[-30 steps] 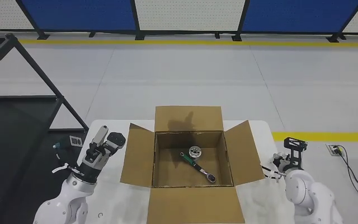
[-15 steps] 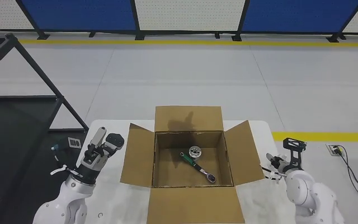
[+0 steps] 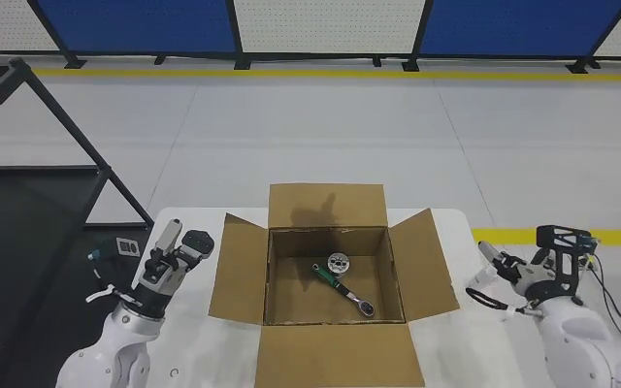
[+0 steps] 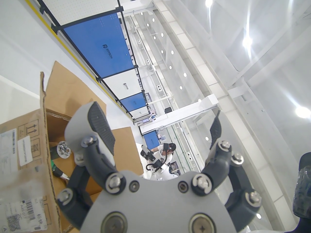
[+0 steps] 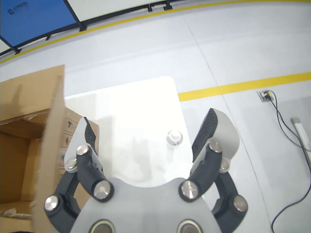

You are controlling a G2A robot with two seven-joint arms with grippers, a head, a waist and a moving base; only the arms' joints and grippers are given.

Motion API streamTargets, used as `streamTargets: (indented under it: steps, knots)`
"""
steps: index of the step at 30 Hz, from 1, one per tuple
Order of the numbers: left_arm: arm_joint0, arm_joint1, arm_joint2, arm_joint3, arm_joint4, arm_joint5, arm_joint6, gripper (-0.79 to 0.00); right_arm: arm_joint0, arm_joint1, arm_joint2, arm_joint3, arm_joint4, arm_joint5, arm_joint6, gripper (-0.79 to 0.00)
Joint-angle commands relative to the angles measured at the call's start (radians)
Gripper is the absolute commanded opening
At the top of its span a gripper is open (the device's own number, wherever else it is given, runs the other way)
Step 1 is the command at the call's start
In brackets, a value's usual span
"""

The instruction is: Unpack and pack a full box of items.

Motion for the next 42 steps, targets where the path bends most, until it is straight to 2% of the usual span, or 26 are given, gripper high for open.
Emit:
streamTargets:
  steps: [1,6,11,26,30,36,42]
  knots:
    - [0.003,0.000,-0.004,0.002,-0.007,-0.005,0.002,0.000,-0.016,0.002,-0.016,-0.080,0.011,-0.041,0.015,0.000]
    - [0.012,0.000,-0.009,0.004,-0.024,-0.015,0.001,0.000,-0.011,0.007,-0.110,-0.162,0.015,-0.121,0.080,0.000]
    - [0.012,0.001,-0.005,0.001,-0.032,-0.018,-0.013,0.000,0.062,0.006,-0.217,-0.125,-0.025,-0.095,0.122,0.000]
    - [0.011,0.001,-0.005,-0.001,-0.032,-0.017,-0.016,0.000,0.062,0.006,-0.217,-0.125,-0.025,-0.095,0.122,0.000]
    - [0.013,0.001,0.004,-0.013,-0.016,0.000,-0.012,0.000,0.064,0.004,-0.273,-0.101,0.005,-0.120,0.085,0.000]
    - [0.022,0.001,0.001,-0.012,-0.013,0.011,0.014,0.000,0.186,-0.004,-0.426,0.014,0.017,-0.148,0.141,0.000]
    - [0.065,0.001,-0.032,-0.019,-0.031,-0.006,0.039,0.000,0.354,-0.024,-0.581,0.216,0.013,-0.124,0.213,0.000]
